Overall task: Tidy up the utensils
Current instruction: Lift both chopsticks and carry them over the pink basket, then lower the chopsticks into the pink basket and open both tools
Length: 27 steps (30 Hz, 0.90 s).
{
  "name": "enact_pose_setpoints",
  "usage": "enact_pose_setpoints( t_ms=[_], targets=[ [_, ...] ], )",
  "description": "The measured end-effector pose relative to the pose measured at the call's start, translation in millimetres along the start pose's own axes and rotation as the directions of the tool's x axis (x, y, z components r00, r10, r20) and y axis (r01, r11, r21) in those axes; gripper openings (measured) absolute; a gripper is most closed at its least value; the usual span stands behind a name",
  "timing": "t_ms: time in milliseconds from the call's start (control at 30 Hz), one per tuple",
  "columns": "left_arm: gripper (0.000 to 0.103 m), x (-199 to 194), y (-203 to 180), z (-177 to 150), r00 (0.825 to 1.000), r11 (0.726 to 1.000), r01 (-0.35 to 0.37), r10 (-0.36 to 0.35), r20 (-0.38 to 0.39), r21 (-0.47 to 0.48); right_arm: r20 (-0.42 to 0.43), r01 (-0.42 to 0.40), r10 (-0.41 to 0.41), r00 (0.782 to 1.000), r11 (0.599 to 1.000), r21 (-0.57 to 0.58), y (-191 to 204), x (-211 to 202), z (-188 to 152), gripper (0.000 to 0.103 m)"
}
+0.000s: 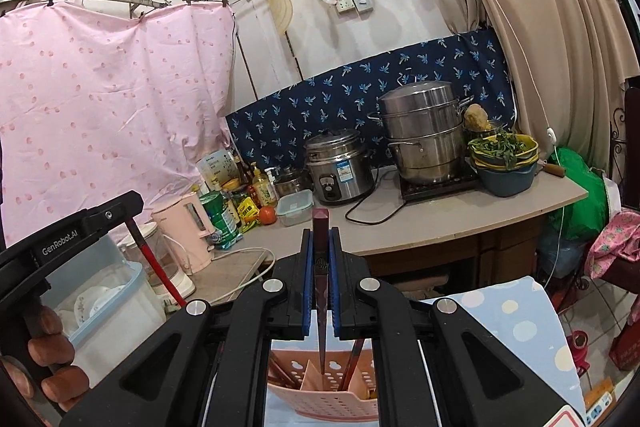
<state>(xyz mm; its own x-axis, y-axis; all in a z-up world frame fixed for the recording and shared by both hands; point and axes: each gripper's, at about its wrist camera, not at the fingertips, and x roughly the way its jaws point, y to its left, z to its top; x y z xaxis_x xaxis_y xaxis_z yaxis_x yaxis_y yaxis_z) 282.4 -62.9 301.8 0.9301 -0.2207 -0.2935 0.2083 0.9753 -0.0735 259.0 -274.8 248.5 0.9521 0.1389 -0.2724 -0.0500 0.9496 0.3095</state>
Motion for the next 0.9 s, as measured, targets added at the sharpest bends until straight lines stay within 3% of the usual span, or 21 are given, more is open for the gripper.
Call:
enact_pose_setpoints(
  t_ms=[733,833,900],
  targets=[
    [0.007,76,7,-77,0.984,1.0,-0.002,-0.001,-0.18,-0.017,-0.22,0.016,-0.013,0.975,1.0,0.01,-19,68,-79,0.007],
    [0.007,76,7,-82,0.982,1.0,-0.004,0.002,-0.188,-0.012,-0.21,0.025,-0.024,0.977,1.0,0.002,-16,64,-81,0.017],
    [0.011,74,6,-85,0.981,1.0,-0.012,0.012,-0.192,0.0,-0.192,0.031,-0.031,0.981,1.0,-0.003,-13,58,-81,0.033]
  ],
)
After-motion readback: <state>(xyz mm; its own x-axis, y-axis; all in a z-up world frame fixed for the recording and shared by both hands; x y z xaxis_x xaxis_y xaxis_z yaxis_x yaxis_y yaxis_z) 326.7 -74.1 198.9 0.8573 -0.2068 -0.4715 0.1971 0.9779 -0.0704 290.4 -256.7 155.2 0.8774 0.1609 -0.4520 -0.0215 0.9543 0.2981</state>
